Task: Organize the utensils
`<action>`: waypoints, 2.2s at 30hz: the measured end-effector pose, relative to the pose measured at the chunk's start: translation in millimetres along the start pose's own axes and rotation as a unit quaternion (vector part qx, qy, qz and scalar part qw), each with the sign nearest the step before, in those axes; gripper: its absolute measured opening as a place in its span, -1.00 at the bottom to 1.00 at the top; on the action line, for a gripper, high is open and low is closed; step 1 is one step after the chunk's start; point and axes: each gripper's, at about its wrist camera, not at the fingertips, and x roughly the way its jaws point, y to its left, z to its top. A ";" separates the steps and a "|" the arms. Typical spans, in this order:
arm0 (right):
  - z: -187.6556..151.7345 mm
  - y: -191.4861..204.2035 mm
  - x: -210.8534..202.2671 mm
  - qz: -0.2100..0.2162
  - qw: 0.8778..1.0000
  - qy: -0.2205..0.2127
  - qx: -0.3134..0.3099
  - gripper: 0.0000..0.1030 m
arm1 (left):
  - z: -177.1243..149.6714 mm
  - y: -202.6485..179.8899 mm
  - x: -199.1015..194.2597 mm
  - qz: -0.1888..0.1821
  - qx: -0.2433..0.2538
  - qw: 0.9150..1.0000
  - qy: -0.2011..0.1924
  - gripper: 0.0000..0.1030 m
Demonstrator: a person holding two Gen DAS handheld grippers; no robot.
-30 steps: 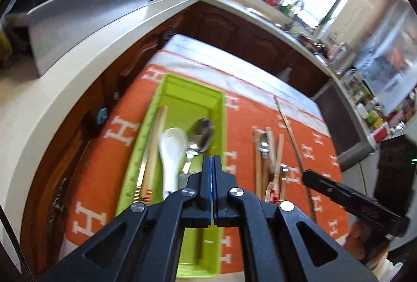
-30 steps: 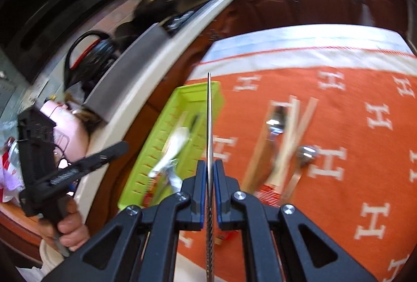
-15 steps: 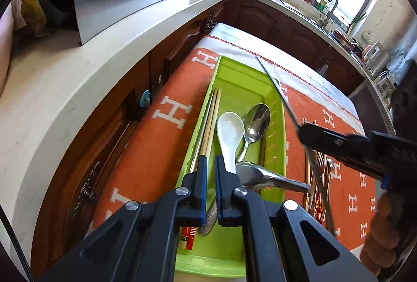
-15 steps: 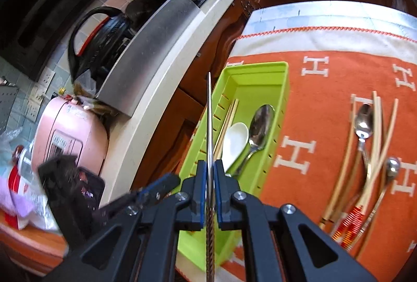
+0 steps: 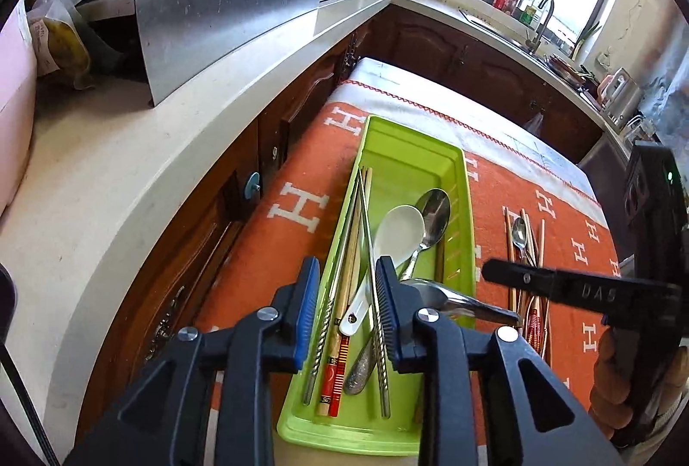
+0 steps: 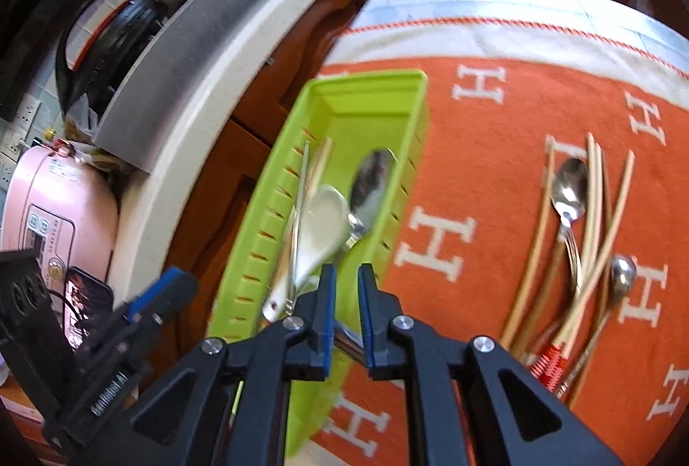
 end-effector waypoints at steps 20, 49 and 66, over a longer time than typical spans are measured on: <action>-40.5 23.3 -4.8 0.067 0.996 0.056 -0.018 -0.79 | -5.4 -2.2 -10.8 -0.005 0.003 1.000 -0.006 -0.33; -25.4 50.5 29.0 0.020 0.994 0.095 -0.051 -0.72 | -11.7 16.5 -22.8 -0.005 -0.022 1.000 -0.010 -0.21; -36.6 64.8 19.4 0.028 0.993 0.086 -0.072 -0.72 | -10.9 13.8 -24.1 -0.006 -0.016 1.000 -0.010 -0.12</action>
